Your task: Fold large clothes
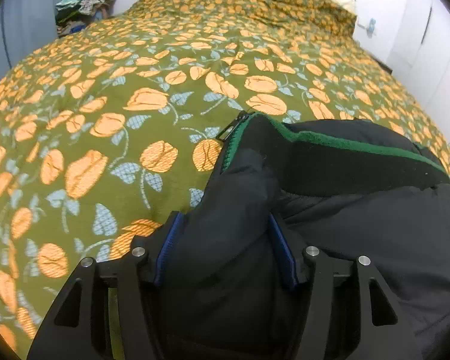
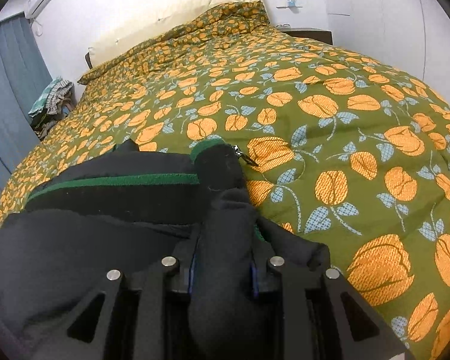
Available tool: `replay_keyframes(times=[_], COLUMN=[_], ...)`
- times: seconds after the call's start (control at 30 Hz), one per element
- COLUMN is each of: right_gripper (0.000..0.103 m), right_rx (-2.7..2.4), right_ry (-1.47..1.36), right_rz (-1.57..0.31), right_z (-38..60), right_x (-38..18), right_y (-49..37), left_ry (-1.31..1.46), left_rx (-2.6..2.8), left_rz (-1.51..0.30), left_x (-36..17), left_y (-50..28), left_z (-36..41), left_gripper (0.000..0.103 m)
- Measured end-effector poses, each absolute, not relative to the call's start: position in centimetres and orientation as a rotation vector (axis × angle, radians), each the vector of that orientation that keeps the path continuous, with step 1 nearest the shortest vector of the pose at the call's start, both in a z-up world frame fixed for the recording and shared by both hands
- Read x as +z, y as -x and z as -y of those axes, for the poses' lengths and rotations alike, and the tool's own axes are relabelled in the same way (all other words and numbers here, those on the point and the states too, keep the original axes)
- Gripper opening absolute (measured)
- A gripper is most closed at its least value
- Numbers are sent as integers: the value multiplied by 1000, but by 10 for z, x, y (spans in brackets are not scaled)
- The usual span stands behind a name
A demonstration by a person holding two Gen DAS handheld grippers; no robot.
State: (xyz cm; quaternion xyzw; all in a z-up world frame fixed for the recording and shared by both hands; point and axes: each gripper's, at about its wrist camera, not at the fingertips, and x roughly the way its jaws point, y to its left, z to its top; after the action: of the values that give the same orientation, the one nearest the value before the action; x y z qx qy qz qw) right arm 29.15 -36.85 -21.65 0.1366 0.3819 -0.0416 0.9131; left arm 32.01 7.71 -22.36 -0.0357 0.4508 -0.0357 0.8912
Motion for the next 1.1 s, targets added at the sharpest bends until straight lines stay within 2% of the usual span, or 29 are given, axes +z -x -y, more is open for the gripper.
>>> replay_keyframes(times=[0.07,0.1,0.13,0.2,0.33,0.5,0.67,0.8,0.97,1.1], right_gripper=[28,32,43,52,59,60,60,60,60,60], right_rx=[-80,-77,-64,-31,-6,75,154,160,118,111], right_ry=[-264,-253,-250,-279,-301,-379,-438,-488,-500,-534], right_rz=[-828,-846,-857,-803,-695,-648,-656,-656,-640,-630], right_z=[369,368,369,374,378,369,351,348,349,353], right_x=[-206,-200,-187,-160,-112,-91,-97,-104,-111,-112], right_y=[-294,-295,-291,-274,-225,-171,-125,-97,-78,-75], left_ry=[37,39,55,86,94,6,-5,-77,-90,-127], left_rx=[-82,-93,-116,-171,-343,-485,-386,-385,-413,-523], left_rz=[-967,-962,-944,-899,-845,-874,-1050,-1015,-1028,-985], left_x=[-205,-194,-179,-149,-104,-104,-170,-195,-183,-158], left_y=[-317,-312,-305,-290,-264,-271,-320,-316,-305,-260], left_z=[-76,-76,-76,-73,-34,45,85,96,90,80], left_gripper=[60,60,60,63,75,76,76,81,80,80])
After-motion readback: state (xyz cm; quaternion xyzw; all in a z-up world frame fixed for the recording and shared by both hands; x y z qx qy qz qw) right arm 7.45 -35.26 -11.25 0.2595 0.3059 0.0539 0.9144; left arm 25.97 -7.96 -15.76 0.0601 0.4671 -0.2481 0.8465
